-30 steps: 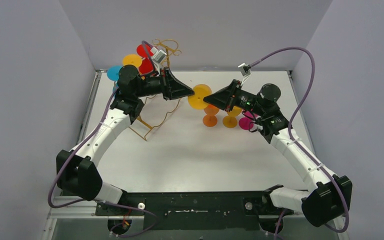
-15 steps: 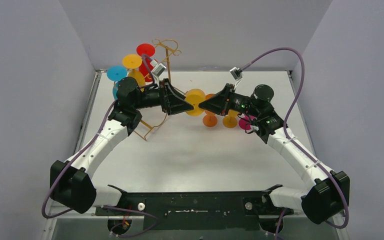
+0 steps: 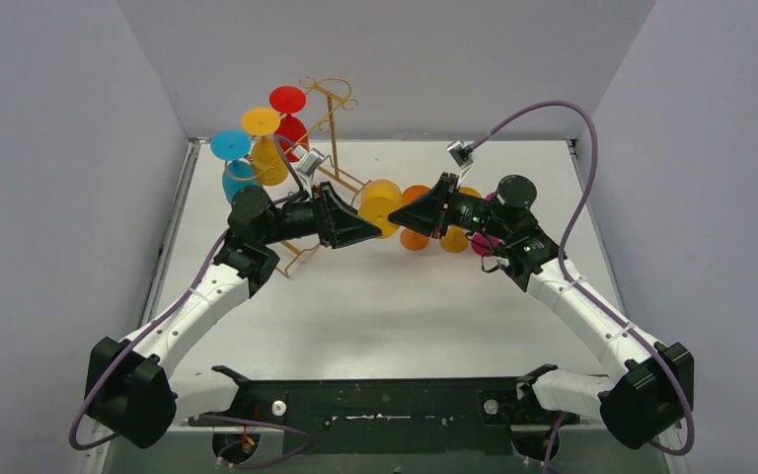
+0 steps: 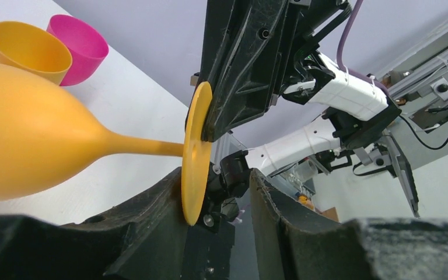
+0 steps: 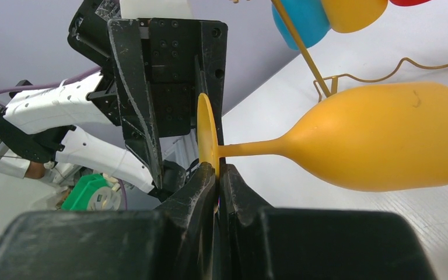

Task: Take the wine glass off the wine glass rack
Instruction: Place the wine glass at the center of the board.

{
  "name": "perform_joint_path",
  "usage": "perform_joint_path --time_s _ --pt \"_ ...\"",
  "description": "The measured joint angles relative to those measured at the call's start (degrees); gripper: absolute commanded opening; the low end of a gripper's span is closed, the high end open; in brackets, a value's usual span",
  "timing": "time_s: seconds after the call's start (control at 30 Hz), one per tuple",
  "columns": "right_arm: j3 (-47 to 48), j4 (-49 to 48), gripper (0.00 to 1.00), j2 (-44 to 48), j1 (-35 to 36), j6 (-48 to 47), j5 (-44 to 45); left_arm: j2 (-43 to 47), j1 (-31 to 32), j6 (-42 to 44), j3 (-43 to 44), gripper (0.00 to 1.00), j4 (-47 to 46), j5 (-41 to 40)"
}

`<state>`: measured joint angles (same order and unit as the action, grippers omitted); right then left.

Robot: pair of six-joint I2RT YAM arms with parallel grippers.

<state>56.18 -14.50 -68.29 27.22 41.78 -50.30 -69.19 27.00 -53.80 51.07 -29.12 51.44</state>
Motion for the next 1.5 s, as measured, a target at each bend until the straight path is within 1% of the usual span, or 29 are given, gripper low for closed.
perform_joint_path --time_s 0.07,0.23,0.33,0.5,0.57,0.63,0.77,0.8,0.83,0.9,0.93,0.97,1.0,1.03,1.07,1.1,1.2,1.3,1.43,1.5 --pt "0.0 -0.2 0.0 0.0 0.3 -0.1 -0.2 -0.4 0.9 -0.3 -0.1 0.27 -0.7 -0.9" --pt "0.0 -0.2 0.0 0.0 0.6 -0.6 -0.3 -1.1 2.1 -0.7 -0.8 0.25 -0.8 -2.3" --pt "0.0 -0.2 0.0 0.0 0.7 -0.8 -0.1 -1.0 2.5 0.2 -0.9 0.17 -0.4 -2.3" --pt "0.0 -0.2 0.0 0.0 0.9 -0.8 -0.1 -1.0 2.5 1.5 -0.9 0.13 0.9 -2.7" --pt "0.0 -0.2 0.0 0.0 1.0 -0.8 0.0 -1.0 2.6 1.7 -0.9 0.05 1.1 -2.6" --pt "0.0 -0.2 0.0 0.1 1.0 -0.8 -0.1 -1.0 2.6 2.2 -0.9 0.0 1.6 -2.7" --pt "0.0 0.1 0.0 0.1 1.2 -0.9 -0.1 -0.1 2.6 4.2 -0.8 0.0 3.7 -3.0" --pt "0.0 0.2 0.03 0.1 1.3 -1.0 -0.1 0.1 2.6 4.9 -0.7 0.0 4.4 -3.0" --pt "0.0 0.3 0.08 0.1 1.3 -1.1 -0.1 0.3 2.6 5.8 -0.4 0.0 5.5 -3.0" --pt "0.0 0.4 0.26 0.1 1.4 -1.1 -0.2 0.6 2.6 7.9 0.1 0.0 7.4 -3.0" --pt "0.0 0.5 0.37 0.1 1.4 -1.0 -0.4 0.8 2.6 8.7 0.2 0.0 8.0 -3.0" --pt "0.0 0.5 0.44 0.1 1.4 -1.1 -0.3 1.0 2.6 10.1 0.3 0.0 8.7 -2.5" --pt "0.0 0.5 0.5 0.1 1.3 -0.9 -0.3 1.3 2.6 11.2 0.3 0.0 9.7 -1.9" --pt "0.0 0.6 0.53 0.1 1.2 -1.4 -0.3 1.7 2.6 12.7 0.3 0.0 10.8 -1.1" --pt "0.1 0.8 0.62 0.1 1.2 -1.4 -0.2 2.1 2.7 14.0 0.2 0.0 11.4 -0.4" --pt "0.2 1.2 0.67 0.2 0.8 -1.7 -0.1 2.5 2.7 15.0 0.1 0.0 11.8 0.2" --pt "0.9 2.5 0.73 0.6 0.2 -2.6 0.0 5.2 2.7 19.3 -1.0 0.0 13.2 1.5" --pt "1.3 3.1 0.76 1.6 -1.0 -3.1 0.6 8.2 2.6 23.7 -2.4 0.0 14.7 2.1" --pt "2.3 3.7 0.78 2.0 -6.4 -2.5 2.6 12.2 2.5 28.5 -5.7 0.0 14.7 5.5" --pt "2.6 4.1 0.78 1.9 -8.5 -1.8 3.2 13.6 2.4 30.3 -8.4 0.0 11.7 9.2"
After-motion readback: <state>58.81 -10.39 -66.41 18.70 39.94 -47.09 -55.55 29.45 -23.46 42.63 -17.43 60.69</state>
